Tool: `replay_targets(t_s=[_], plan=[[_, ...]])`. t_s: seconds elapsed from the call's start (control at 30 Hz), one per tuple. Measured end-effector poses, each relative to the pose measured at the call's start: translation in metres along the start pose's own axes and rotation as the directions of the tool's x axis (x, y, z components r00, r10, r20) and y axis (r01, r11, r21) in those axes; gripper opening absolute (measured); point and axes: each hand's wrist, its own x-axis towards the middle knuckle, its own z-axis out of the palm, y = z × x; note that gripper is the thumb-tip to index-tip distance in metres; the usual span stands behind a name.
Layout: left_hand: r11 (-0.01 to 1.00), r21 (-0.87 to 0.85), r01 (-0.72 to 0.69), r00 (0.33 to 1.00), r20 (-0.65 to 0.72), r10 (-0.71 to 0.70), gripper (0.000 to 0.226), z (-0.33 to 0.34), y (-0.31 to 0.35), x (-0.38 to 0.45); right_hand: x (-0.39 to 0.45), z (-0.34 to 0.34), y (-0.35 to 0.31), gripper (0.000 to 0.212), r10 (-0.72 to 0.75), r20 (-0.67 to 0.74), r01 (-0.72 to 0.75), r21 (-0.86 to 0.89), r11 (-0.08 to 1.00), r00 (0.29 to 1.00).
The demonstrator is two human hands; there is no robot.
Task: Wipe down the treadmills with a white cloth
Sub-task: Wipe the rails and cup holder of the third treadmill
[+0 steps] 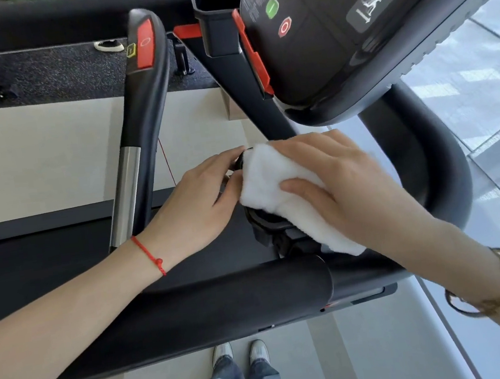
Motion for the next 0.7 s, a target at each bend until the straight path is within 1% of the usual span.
replay_targets(t_s=[0.07,0.1,0.17,0.23,0.27,0.33,0.37,0.4,0.43,0.47,0.5,0.53,0.57,0.6,0.63,0.7], plan=[[1.000,-0.007,0.000,1.000,-0.001,0.000,0.047,-0.001,-0.002,-0.001,0.016,0.003,-0.002,0.039,0.022,0.161,-0.018,-0.028,0.999,0.987],[1.000,-0.009,0.003,1.000,0.001,-0.003,0.046,-0.002,-0.003,-0.002,0.022,0.004,-0.002,0.036,0.026,0.231,-0.010,-0.070,0.997,0.973],[1.000,-0.007,0.006,1.000,0.008,-0.005,0.046,-0.002,-0.004,-0.002,0.028,0.006,0.001,0.029,0.012,0.308,0.032,-0.138,0.990,0.951],[1.000,-0.011,0.003,1.000,0.011,-0.003,0.047,-0.002,-0.005,-0.003,0.032,0.006,0.006,0.024,0.017,0.357,0.035,-0.140,0.990,0.934],[1.000,-0.013,0.003,1.000,0.017,-0.002,0.047,-0.002,-0.005,-0.003,0.034,0.006,0.008,0.025,0.024,0.396,0.041,-0.156,0.987,0.918],[1.000,-0.019,0.007,0.999,0.031,-0.006,0.048,-0.003,-0.005,-0.003,0.038,0.007,0.010,0.032,0.027,0.495,0.107,-0.242,0.964,0.869],[1.000,-0.021,0.012,0.999,0.040,-0.011,0.049,-0.003,-0.005,-0.003,0.040,0.007,0.010,0.032,0.020,0.542,0.168,-0.296,0.940,0.840],[1.000,-0.021,0.017,0.999,0.048,-0.016,0.049,-0.004,-0.004,-0.003,0.043,0.009,0.010,0.025,-0.010,0.579,0.243,-0.326,0.914,0.815],[1.000,-0.021,0.022,0.998,0.054,-0.021,0.050,-0.004,-0.004,-0.004,0.046,0.011,0.010,0.016,-0.028,0.599,0.269,-0.317,0.910,0.800],[0.999,-0.020,0.026,0.998,0.058,-0.024,0.051,-0.004,-0.004,-0.004,0.048,0.012,0.009,0.010,-0.023,0.619,0.264,-0.299,0.917,0.785],[1.000,-0.016,0.025,0.998,0.061,-0.024,0.052,-0.005,-0.003,-0.005,0.050,0.013,0.007,0.013,-0.009,0.639,0.258,-0.297,0.919,0.769],[1.000,-0.011,0.025,0.998,0.063,-0.024,0.052,-0.005,-0.003,-0.005,0.052,0.014,0.007,0.022,-0.024,0.654,0.296,-0.308,0.904,0.756],[1.000,-0.008,0.026,0.998,0.065,-0.025,0.053,-0.005,-0.002,-0.005,0.057,0.016,0.008,0.031,-0.064,0.675,0.370,-0.321,0.872,0.736],[1.000,-0.006,0.026,0.998,0.065,-0.025,0.053,-0.005,-0.002,-0.005,0.060,0.018,0.009,0.036,-0.089,0.695,0.432,-0.337,0.837,0.714],[1.000,-0.005,0.025,0.997,0.066,-0.025,0.053,-0.005,-0.001,-0.005,0.063,0.021,0.011,0.037,-0.083,0.712,0.464,-0.359,0.810,0.697],[1.000,-0.001,0.026,0.997,0.068,-0.026,0.054,-0.006,-0.001,-0.006,0.063,0.029,0.018,0.037,-0.123,0.674,0.469,-0.361,0.806,0.729]])
